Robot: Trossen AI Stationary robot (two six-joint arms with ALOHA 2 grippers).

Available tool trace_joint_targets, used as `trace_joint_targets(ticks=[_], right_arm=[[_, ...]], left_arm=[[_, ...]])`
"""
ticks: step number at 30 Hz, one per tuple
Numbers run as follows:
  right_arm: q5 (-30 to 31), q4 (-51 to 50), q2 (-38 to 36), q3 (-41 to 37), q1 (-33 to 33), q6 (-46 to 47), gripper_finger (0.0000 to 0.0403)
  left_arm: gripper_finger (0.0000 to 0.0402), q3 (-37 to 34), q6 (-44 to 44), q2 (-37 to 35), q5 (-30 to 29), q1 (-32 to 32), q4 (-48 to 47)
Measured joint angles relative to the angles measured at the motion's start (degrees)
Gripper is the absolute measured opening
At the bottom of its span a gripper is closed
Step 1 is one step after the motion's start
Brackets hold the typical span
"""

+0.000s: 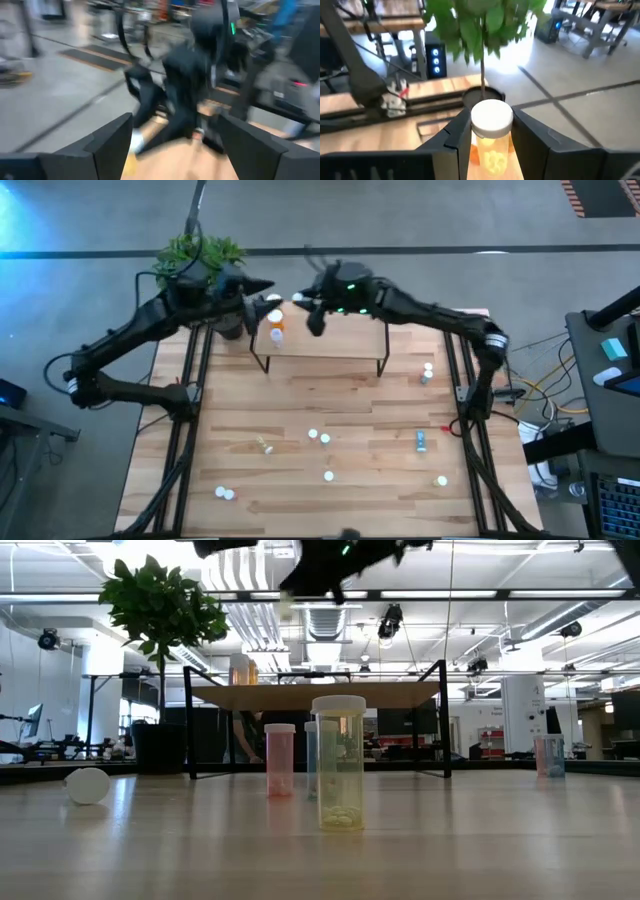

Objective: Pick and place medicine bottles onto shelf by color
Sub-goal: Put the yellow pill bottle on the shelf

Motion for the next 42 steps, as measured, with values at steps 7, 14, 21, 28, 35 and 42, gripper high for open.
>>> trace_joint_targets(ticks=[7, 14, 21, 28, 35, 42], right_arm=[[-1.6, 1.9, 9.1, 0.0, -2.3, 3.8, 0.0114], [-2.7, 5.7, 12.9, 0.0, -4.5, 3.5, 0.0114], [-2.4, 10.8, 15.6, 0.0, -6.3, 6.2, 0.0114], [-2.4, 10.2, 16.1, 0.0, -6.3, 6.3, 0.0114], [-0.9, 8.6, 15.6, 0.0, -6.4, 6.6, 0.0127], [-0.9, 5.7, 15.3, 0.0, -6.4, 6.1, 0.0169]], left_arm=[[0.0276, -4.9, 0.0, -2.8, -7.4, 0.2, -4.9], [0.0276, -9.8, -0.2, -1.6, -8.0, 0.3, -4.4], [0.0276, -10.2, 1.0, 0.9, -9.8, 0.3, -4.6], [0.0276, -9.6, 6.8, -0.2, -14.5, 0.3, -4.4], [0.0276, -8.0, 4.0, -0.5, -23.9, 0.3, -2.8], [0.0276, -8.3, 4.0, -0.5, -25.6, 0.3, -1.2]])
